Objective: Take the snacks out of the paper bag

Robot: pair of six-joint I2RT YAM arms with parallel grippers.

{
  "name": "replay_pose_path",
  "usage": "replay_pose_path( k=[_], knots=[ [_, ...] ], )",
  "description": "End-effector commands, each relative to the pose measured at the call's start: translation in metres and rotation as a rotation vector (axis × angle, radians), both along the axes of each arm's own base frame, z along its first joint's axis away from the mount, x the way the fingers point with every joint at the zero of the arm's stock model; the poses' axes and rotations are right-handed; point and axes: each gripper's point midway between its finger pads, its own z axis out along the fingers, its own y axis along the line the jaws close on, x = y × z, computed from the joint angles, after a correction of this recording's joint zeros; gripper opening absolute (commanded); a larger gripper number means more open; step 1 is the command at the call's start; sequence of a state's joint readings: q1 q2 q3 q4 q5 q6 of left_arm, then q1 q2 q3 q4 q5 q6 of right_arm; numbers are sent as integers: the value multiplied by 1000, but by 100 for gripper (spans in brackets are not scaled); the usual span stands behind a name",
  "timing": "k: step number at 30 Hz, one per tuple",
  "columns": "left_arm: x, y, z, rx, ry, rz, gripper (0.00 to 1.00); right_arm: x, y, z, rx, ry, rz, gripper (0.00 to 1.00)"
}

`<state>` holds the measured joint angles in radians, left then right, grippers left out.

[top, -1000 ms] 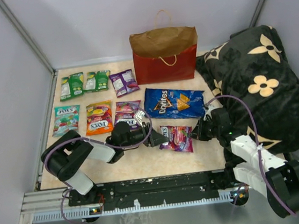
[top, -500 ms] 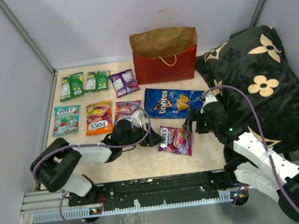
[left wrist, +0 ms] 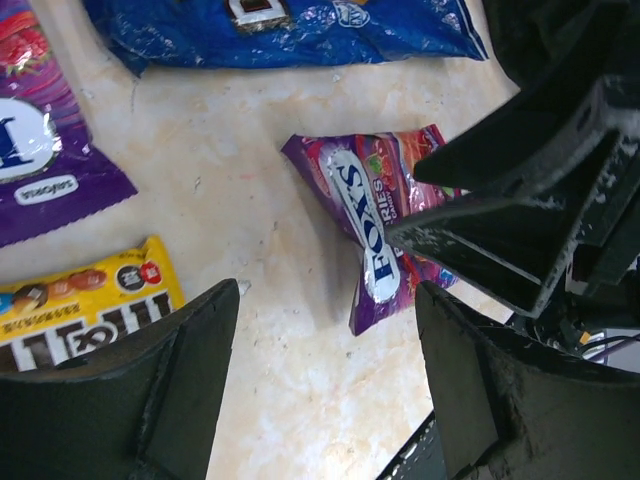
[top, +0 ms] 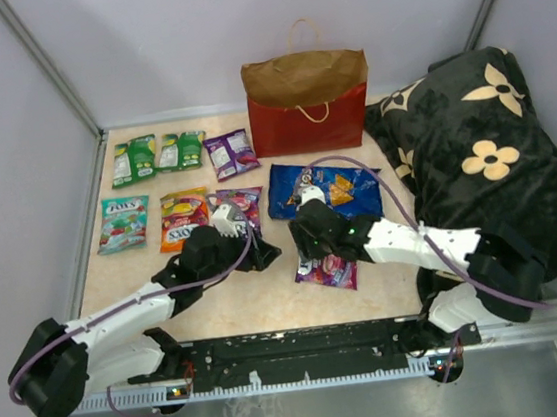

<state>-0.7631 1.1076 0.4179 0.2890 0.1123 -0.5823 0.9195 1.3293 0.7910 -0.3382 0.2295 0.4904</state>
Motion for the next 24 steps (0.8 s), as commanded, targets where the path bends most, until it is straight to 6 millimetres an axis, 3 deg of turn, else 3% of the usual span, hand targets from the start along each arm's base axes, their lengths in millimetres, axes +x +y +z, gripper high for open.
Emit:
replay_pose_path(
  k=[1, 8, 17, 24],
  knots=[
    [-6, 23, -11, 55, 20, 49, 78, 26, 33, 29, 28, -88, -6, 53],
    [-12, 33, -17, 44, 35, 58, 79, 25, 45, 4, -16, -25, -1, 45],
    [-15, 34, -17, 36, 37, 45, 79, 23, 34, -5, -107, -12, -47, 34],
    [-19, 32, -21, 25, 50, 24, 79, 20, 28, -13, -140, 15, -67, 9]
  ],
)
